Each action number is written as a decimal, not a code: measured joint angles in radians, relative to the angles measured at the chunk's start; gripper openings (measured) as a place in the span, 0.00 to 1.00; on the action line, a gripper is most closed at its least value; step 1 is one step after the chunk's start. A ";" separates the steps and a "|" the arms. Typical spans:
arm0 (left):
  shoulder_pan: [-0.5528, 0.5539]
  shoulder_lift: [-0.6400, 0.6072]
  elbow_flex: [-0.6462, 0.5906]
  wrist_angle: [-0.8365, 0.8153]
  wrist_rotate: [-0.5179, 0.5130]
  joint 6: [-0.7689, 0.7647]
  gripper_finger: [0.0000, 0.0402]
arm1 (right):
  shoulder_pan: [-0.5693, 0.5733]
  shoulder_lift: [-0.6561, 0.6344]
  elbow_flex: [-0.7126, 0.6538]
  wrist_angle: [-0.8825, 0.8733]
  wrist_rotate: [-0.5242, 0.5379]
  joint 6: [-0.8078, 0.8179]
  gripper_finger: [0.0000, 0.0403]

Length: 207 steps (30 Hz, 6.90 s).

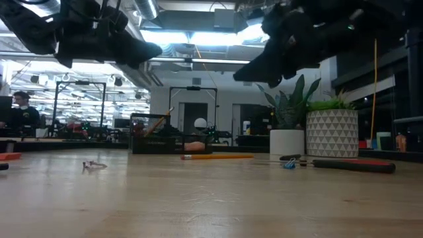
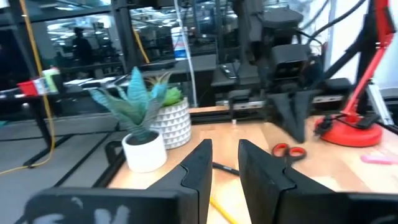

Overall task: Pick and place office supplies into organizer
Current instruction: Put the scissors into the desk organizer

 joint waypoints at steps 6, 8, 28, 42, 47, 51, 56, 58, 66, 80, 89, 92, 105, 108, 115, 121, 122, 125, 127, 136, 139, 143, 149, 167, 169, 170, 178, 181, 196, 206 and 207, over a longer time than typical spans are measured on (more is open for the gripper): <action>-0.034 0.000 0.000 -0.001 -0.001 0.001 0.16 | -0.038 0.000 0.203 -0.428 -0.003 -0.026 0.02; -0.043 0.000 0.000 -0.006 -0.003 0.001 0.16 | -0.046 0.000 0.266 -0.558 -0.002 -0.020 0.02; -0.070 0.000 0.000 -0.009 -0.026 0.001 0.16 | 0.017 -0.001 0.505 -1.259 -0.002 0.465 0.02; -0.093 0.001 0.000 -0.158 0.159 0.089 0.04 | 0.185 -0.001 0.447 -1.307 0.102 0.742 0.02; -0.137 0.001 0.000 -0.200 0.170 0.142 0.01 | 0.235 -0.001 0.391 -1.315 0.105 0.909 0.02; -0.170 0.001 0.000 -0.202 0.156 0.165 0.00 | 0.257 -0.001 0.388 -1.346 0.104 1.016 0.02; -0.183 0.001 0.000 -0.202 0.153 0.167 0.01 | 0.270 -0.001 0.388 -1.373 0.106 1.110 0.02; -0.182 0.001 0.000 -0.203 0.153 0.167 0.00 | 0.270 -0.001 0.388 -1.390 0.106 1.154 0.02; -0.182 0.001 0.000 -0.211 0.151 0.167 0.00 | 0.279 -0.001 0.387 -1.500 0.131 1.259 0.02; -0.182 0.001 0.000 -0.222 0.151 0.167 0.01 | 0.329 -0.037 0.178 -1.247 0.120 1.316 0.00; -0.182 0.001 0.000 -0.230 0.151 0.166 0.00 | 0.324 -0.166 0.070 -1.229 0.133 1.375 0.01; -0.182 0.001 0.000 -0.226 0.151 0.166 0.01 | 0.322 -0.164 0.053 -1.235 0.134 1.423 0.03; -0.182 0.001 0.000 -0.233 0.151 0.167 0.00 | 0.279 -0.148 0.052 -1.214 0.148 1.440 0.31; -0.182 0.001 0.000 -0.233 0.151 0.167 0.01 | 0.279 -0.148 0.052 -1.214 0.148 1.439 0.36; -0.182 0.001 0.000 -0.233 0.151 0.167 0.00 | 0.279 -0.133 0.052 -1.222 0.149 1.430 0.39; -0.182 0.001 0.000 -0.233 0.151 0.166 0.00 | 0.279 -0.065 0.052 -1.223 0.149 1.416 0.39; -0.182 0.001 0.000 -0.233 0.151 0.166 0.00 | 0.279 -0.056 0.052 -1.222 0.149 1.416 0.39; -0.182 0.001 0.000 -0.233 0.151 0.166 0.01 | 0.279 -0.041 0.052 -1.206 0.143 1.415 0.39; -0.182 0.001 0.000 -0.233 0.151 0.166 0.01 | 0.279 -0.035 0.052 -1.202 0.119 1.414 0.39; -0.182 0.001 0.000 -0.233 0.151 0.166 0.01 | 0.280 -0.002 0.052 -1.174 0.095 1.417 0.39; -0.182 0.001 0.000 -0.233 0.151 0.166 0.00 | 0.281 0.016 0.053 -1.163 0.093 1.417 0.39; -0.182 0.001 0.000 -0.232 0.151 0.166 0.01 | 0.281 0.039 0.058 -1.164 0.086 1.417 0.39; -0.182 0.001 0.000 -0.232 0.150 0.166 0.01 | 0.280 0.049 0.057 -1.165 0.073 1.390 0.39; -0.182 0.001 0.000 -0.232 0.150 0.166 0.01 | 0.280 0.051 0.055 -1.158 0.046 1.361 0.21; -0.182 0.001 0.000 -0.232 0.150 0.166 0.01 | 0.280 0.051 0.055 -1.161 0.046 1.361 0.18; -0.182 0.001 0.000 -0.232 0.147 0.166 0.00 | 0.280 0.051 0.055 -1.163 0.046 1.361 0.16; -0.182 0.001 0.000 -0.232 0.142 0.166 0.00 | 0.282 0.051 0.055 -1.182 0.072 1.358 0.03; -0.182 0.001 0.000 -0.232 0.137 0.166 0.00 | 0.282 0.051 0.055 -1.184 0.073 1.360 0.03; -0.182 0.001 0.000 -0.232 0.075 0.155 0.00 | 0.280 0.059 0.150 -1.372 0.183 1.281 0.03; -0.182 0.001 0.000 -0.208 0.076 0.097 0.02 | 0.281 0.056 0.276 -1.525 0.343 1.181 0.03; -0.182 0.001 0.000 -0.207 0.075 0.088 0.02 | 0.281 0.056 0.295 -1.532 0.364 1.176 0.03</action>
